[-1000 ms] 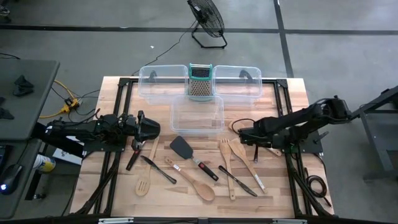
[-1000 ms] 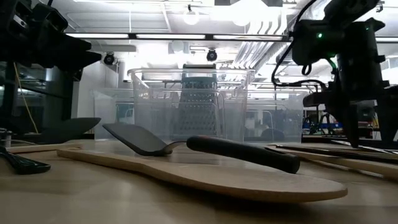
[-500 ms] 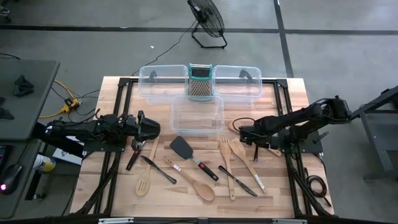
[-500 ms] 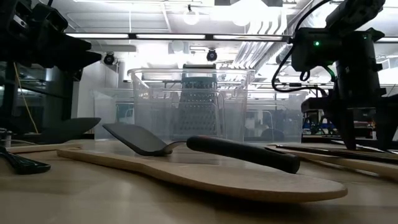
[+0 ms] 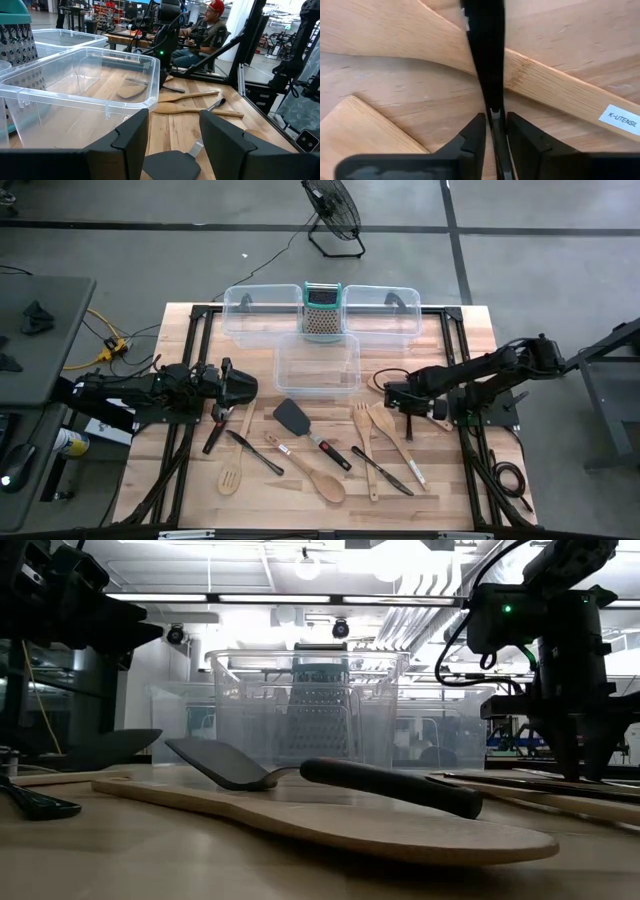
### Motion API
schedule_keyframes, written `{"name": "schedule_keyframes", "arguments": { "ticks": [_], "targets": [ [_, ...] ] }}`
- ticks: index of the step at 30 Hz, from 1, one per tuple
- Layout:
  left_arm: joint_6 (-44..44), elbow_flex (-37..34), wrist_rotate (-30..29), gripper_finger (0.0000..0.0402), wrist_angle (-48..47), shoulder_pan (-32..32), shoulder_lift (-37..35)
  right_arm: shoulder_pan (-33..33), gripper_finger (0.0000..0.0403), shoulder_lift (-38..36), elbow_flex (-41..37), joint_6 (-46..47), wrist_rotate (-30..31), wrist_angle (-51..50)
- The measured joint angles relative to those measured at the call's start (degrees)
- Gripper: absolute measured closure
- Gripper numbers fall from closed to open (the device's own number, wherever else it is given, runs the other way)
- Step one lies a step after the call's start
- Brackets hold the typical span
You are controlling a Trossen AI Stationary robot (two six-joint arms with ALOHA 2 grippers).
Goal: Pick & Place Kitchen Items
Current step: Put the right black knife into the right transparent bin
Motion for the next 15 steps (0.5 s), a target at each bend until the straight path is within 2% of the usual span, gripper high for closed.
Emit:
{"name": "schedule_keyframes", "arguments": {
  "ticks": [6, 15],
  "targets": [
    [0.0, 0.0, 0.0, 0.0226, 0.0, 0.0, 0.0, 0.0, 0.0373, 0.0, 0.0, -1.3, 0.0, -0.6],
    [0.0, 0.0, 0.0, 0.0226, 0.0, 0.0, 0.0, 0.0, 0.0377, -0.8, -0.1, -3.7, -0.5, -0.1]
  ]
}}
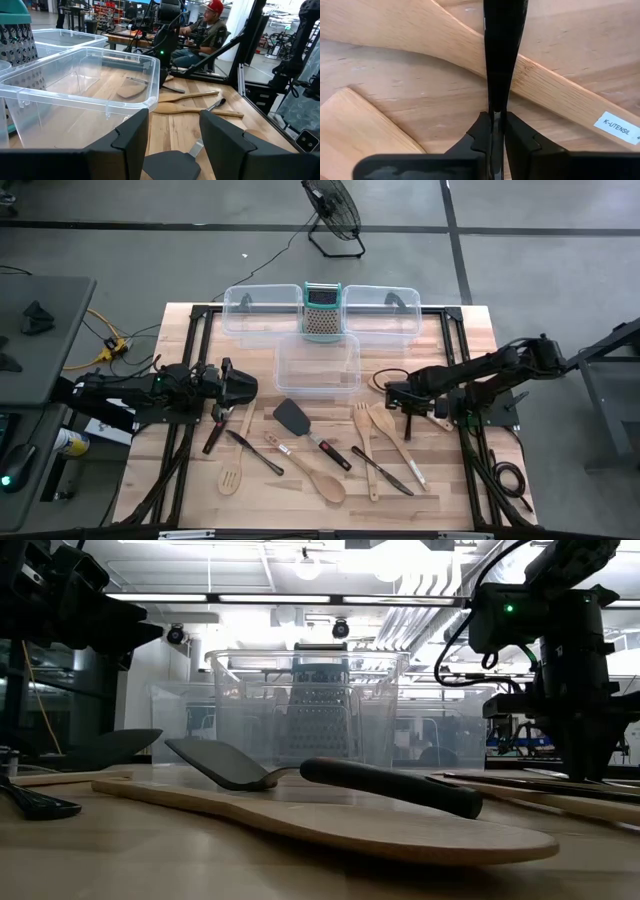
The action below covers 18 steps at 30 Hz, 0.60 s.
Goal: Pick & Place Kitchen Items
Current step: Put the right black knife into the right transparent bin
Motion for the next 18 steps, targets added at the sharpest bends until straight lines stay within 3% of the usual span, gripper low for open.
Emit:
{"name": "schedule_keyframes", "arguments": {
  "ticks": [18],
  "targets": [
    [0.0, 0.0, 0.0, 0.0226, 0.0, 0.0, 0.0, 0.2, 0.0378, -13.2, -0.1, -3.0, 0.8, 2.2]
  ]
}}
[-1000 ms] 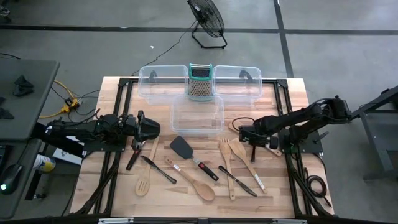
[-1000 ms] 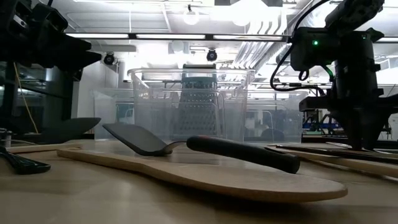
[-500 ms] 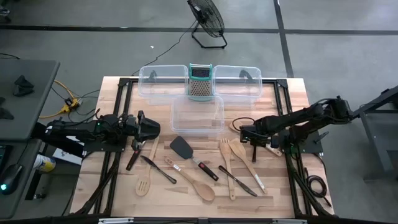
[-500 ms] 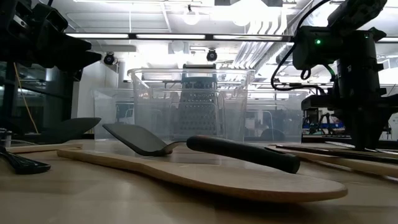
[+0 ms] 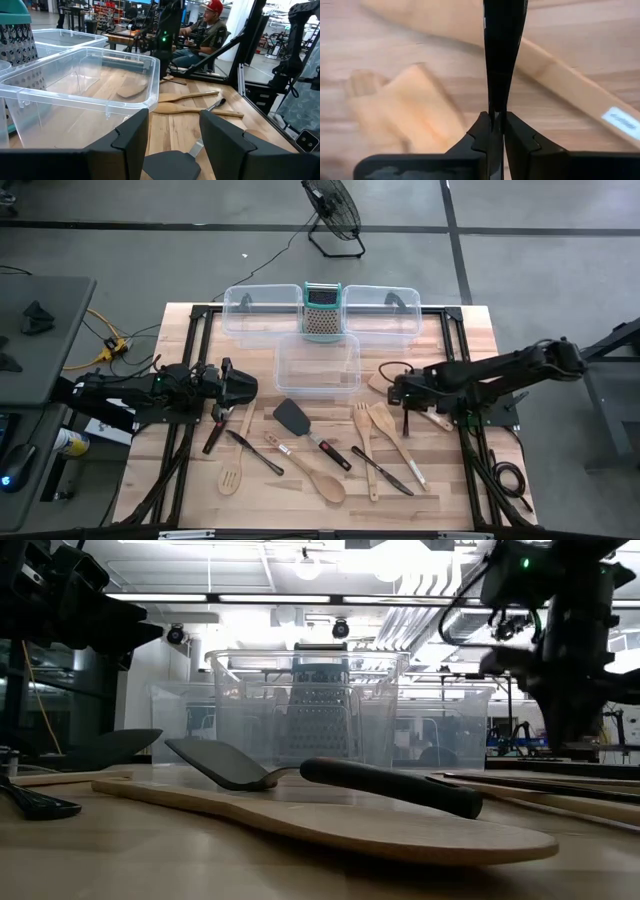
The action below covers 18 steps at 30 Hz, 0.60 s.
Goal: Pick & Place Kitchen Items
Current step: Put the right black knife into the right transparent bin
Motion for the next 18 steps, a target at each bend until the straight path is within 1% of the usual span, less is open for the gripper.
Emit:
{"name": "schedule_keyframes", "arguments": {
  "ticks": [4, 10, 14, 18],
  "targets": [
    [0.0, 0.0, 0.0, 0.0226, 0.0, 0.0, 0.0, -0.6, 0.0378, -3.9, 0.6, -3.5, 1.6, 3.1],
    [0.0, 0.0, 0.0, 0.0226, 0.0, 0.0, 0.0, -1.5, 0.0378, -7.5, 5.5, -12.7, 2.5, 4.0],
    [0.0, 0.0, 0.0, 0.0226, 0.0, 0.0, 0.0, -3.2, 0.0378, -10.4, 9.9, -21.0, 4.9, 4.3],
    [0.0, 0.0, 0.0, 0.0226, 0.0, 0.0, 0.0, -6.1, 0.0378, -11.7, 14.8, -30.6, 7.2, 4.4]
  ]
}}
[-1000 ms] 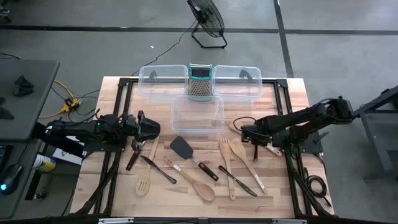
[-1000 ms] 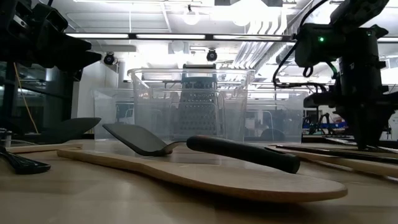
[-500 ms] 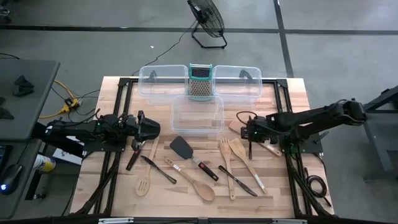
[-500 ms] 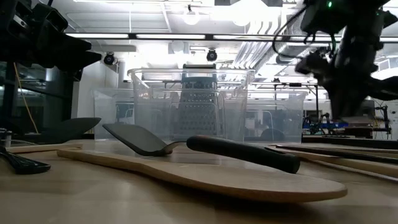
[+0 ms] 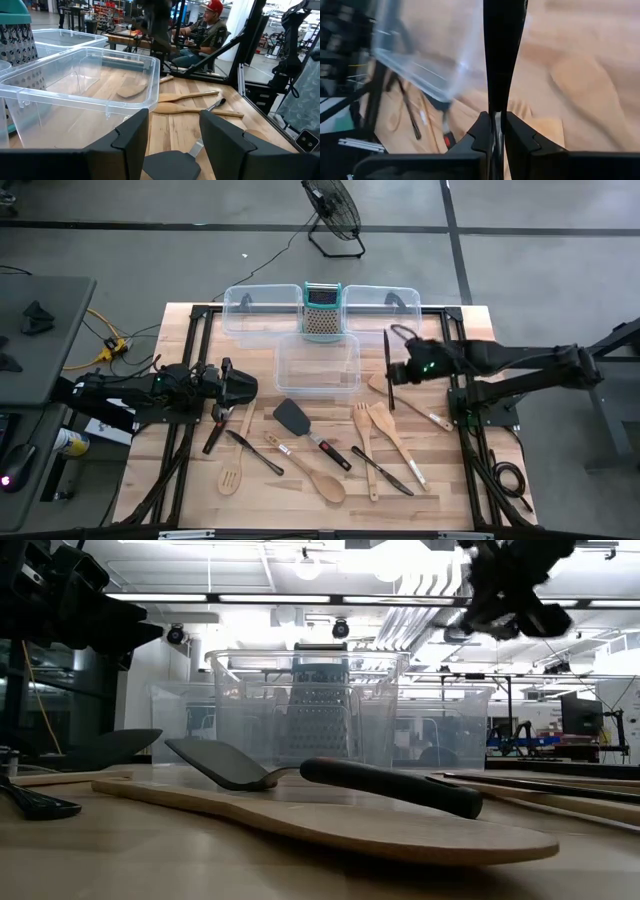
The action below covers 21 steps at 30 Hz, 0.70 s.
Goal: Pick & Place Kitchen Items
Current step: Put the right black knife into the right transparent bin
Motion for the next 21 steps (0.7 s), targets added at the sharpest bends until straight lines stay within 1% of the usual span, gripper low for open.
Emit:
{"name": "schedule_keyframes", "arguments": {
  "ticks": [6, 13, 18, 21],
  "targets": [
    [0.0, 0.0, 0.0, 0.0226, 0.0, 0.0, 0.0, -5.2, 0.0378, 0.3, 8.2, -15.7, 2.9, 0.0],
    [0.0, 0.0, 0.0, 0.0226, 0.0, 0.0, 0.0, -14.3, 0.0378, 3.2, 15.6, -36.3, 6.8, -0.9],
    [0.0, 0.0, 0.0, 0.0226, 0.0, 0.0, 0.0, -20.9, 0.0378, 6.6, 18.0, -52.0, 7.1, -1.5],
    [0.0, 0.0, 0.0, 0.0226, 0.0, 0.0, 0.0, -24.6, 0.0378, 8.8, 18.0, -58.1, 7.1, -1.6]
  ]
}}
